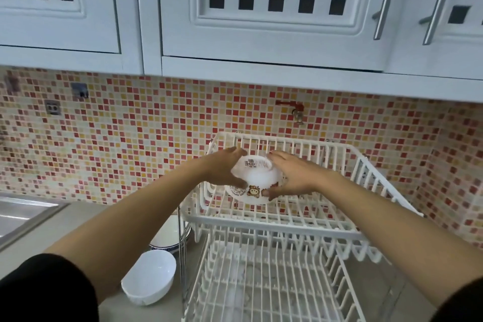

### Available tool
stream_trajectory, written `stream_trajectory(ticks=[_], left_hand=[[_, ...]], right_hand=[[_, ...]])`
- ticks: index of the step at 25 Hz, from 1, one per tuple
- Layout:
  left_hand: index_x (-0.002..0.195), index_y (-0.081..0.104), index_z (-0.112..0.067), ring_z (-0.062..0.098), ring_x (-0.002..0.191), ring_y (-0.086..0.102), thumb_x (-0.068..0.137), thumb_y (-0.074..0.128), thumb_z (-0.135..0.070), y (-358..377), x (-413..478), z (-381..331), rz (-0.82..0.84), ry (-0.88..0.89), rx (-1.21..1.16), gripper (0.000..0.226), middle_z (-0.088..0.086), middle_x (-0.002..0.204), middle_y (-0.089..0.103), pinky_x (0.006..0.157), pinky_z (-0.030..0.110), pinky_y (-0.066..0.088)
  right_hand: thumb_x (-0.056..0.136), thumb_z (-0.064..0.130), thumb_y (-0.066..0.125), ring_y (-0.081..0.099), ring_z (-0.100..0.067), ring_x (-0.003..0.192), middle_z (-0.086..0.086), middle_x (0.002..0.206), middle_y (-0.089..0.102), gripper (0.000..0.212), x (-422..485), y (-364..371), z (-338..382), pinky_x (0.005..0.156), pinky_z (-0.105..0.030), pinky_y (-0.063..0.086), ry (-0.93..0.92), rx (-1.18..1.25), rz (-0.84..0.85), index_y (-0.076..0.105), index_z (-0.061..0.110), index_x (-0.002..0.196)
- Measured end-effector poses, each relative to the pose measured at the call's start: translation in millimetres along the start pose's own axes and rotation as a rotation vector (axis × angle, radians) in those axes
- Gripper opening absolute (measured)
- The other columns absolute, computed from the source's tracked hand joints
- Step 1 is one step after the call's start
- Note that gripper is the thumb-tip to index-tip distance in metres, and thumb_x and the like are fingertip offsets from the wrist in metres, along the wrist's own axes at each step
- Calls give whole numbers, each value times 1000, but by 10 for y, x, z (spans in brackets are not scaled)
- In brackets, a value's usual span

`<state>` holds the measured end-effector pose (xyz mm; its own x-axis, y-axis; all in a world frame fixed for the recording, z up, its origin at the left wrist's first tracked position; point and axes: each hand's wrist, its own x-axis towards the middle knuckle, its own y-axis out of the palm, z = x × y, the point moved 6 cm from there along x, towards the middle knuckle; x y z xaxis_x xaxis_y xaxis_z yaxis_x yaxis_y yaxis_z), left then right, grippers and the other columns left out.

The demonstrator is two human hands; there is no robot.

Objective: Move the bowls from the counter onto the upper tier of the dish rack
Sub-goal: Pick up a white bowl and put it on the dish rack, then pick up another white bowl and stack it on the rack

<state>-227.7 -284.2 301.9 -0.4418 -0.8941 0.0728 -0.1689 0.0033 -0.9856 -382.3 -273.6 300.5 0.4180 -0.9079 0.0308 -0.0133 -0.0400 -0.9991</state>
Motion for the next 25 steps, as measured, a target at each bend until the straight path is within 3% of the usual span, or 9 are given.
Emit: stream_trajectory(ticks=[5, 11, 14, 19, 25], left_hand=[[148, 21, -10, 30, 142, 30, 95, 38, -47, -413, -444, 220, -148, -17, 45, 67, 12, 156, 27, 115, 42, 27], [147, 25, -12, 28, 143, 29, 96, 33, -48, -613, -1402, 922, -226, -132, -8, 63, 9, 155, 29, 115, 39, 26], [147, 26, -12, 29, 142, 31, 96, 32, -49, -509, -1892, 1398, -187, -235, 25, 63, 9, 155, 30, 115, 41, 27], [145, 31, -11, 30, 138, 37, 96, 38, -46, 169, -2646, 2147, -80, -390, -43, 60, 11, 152, 36, 114, 42, 29], [144, 32, -4, 29, 137, 38, 98, 38, -40, 1489, -3245, 2755, 82, -604, -196, 58, 15, 149, 39, 111, 36, 29]], right_hand=[[83, 70, 37, 17, -20, 146, -1, 160, 13, 86, -13, -305, 455, 116, -39, 19, -10, 78, -170, 16, 20, 150], [94, 58, 25, 17, -21, 146, -3, 159, 15, 69, 176, -354, 1688, 118, -40, 15, -133, 46, -249, 17, 17, 150], [95, 55, 27, 16, -22, 146, -4, 159, 15, 67, 249, -214, 2364, 117, -40, 15, -200, 39, -261, 18, 17, 149], [96, 44, 37, 18, -22, 145, -3, 159, 16, 63, 334, 482, 3289, 115, -39, 22, -278, 89, -157, 17, 14, 149], [96, 43, 39, 27, -27, 140, -9, 155, 24, 64, 507, 1945, 3734, 109, -44, 33, -84, 392, 110, 22, 7, 146]])
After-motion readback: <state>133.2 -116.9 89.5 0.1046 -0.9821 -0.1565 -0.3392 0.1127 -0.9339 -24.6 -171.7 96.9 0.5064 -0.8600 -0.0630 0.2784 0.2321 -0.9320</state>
